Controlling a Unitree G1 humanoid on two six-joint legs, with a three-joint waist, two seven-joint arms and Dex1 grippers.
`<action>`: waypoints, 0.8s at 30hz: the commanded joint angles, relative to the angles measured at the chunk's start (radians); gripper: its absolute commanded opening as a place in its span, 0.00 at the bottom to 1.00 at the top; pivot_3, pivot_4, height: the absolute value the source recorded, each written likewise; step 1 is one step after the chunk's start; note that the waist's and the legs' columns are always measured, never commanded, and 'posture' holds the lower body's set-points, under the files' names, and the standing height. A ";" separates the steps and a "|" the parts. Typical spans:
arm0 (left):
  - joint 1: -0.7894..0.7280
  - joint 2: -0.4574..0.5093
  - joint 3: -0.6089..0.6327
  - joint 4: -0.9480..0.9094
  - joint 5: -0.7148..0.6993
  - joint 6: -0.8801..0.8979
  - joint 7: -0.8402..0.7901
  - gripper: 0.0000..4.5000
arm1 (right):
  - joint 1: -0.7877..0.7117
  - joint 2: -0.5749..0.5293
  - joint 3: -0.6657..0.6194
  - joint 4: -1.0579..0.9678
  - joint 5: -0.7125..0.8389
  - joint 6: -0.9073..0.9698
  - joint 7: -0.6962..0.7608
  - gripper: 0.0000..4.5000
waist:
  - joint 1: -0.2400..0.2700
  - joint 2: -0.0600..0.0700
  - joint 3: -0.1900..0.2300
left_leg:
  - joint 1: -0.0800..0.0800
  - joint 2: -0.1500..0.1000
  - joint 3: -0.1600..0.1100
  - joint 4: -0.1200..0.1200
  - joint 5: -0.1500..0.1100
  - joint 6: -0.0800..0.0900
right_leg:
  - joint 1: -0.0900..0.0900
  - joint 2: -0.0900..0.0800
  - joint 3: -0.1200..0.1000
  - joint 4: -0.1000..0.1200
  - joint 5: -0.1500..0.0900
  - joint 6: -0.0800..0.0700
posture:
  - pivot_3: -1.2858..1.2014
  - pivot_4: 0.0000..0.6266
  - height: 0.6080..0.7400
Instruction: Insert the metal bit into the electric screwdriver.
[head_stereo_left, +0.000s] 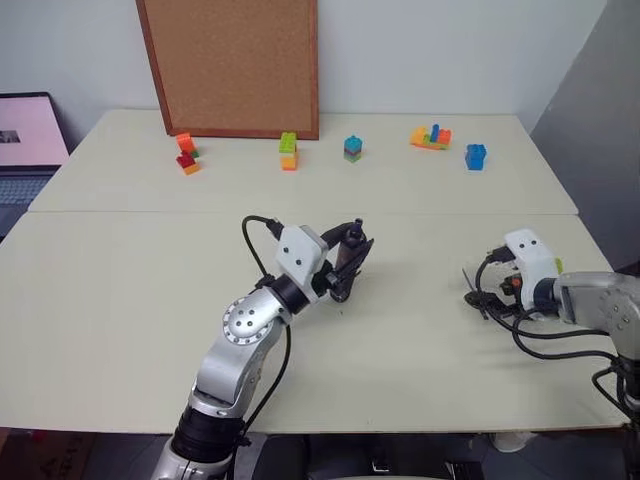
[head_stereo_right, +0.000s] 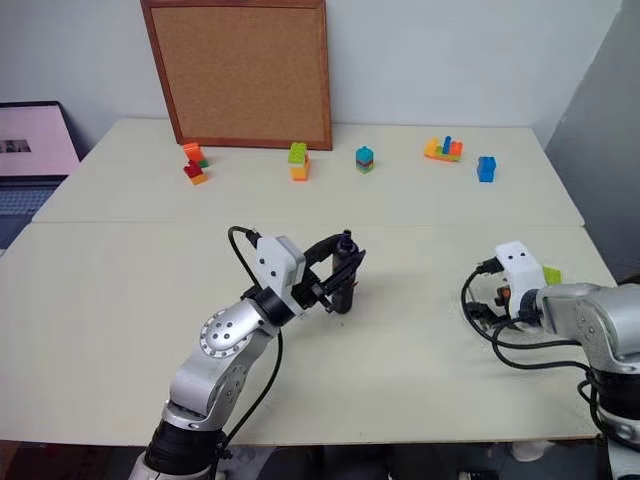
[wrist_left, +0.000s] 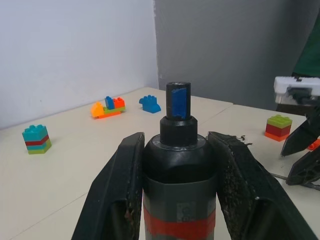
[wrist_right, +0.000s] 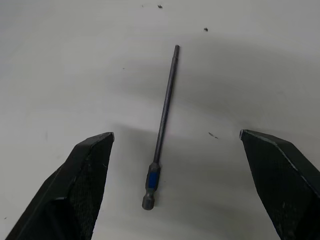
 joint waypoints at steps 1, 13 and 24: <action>0.019 -0.006 -0.016 0.003 0.018 0.000 0.002 0.36 | -0.036 0.004 0.014 0.030 -0.031 0.016 -0.005 0.94 | 0.000 0.000 0.000 | 0.000 0.000 0.000 0.000 0.000 0.000 | 0.000 0.000 0.000 0.000 0.000 0.000 | 0.52 0.24 1.00; 0.035 -0.026 -0.022 0.000 0.041 -0.009 0.016 0.36 | -0.092 0.059 0.092 0.073 -0.069 0.047 0.008 0.36 | -0.003 0.000 0.000 | 0.001 0.000 0.000 0.000 0.000 0.001 | 0.000 0.001 0.000 0.001 0.000 0.000 | 0.52 0.24 1.00; 0.021 -0.013 -0.023 0.008 0.044 -0.024 -0.006 0.36 | -0.113 0.083 0.067 0.117 -0.075 0.052 0.010 0.00 | -0.004 -0.001 -0.001 | 0.001 0.000 0.000 0.000 0.000 0.001 | 0.000 0.000 0.000 0.001 0.000 0.000 | 0.52 0.24 1.00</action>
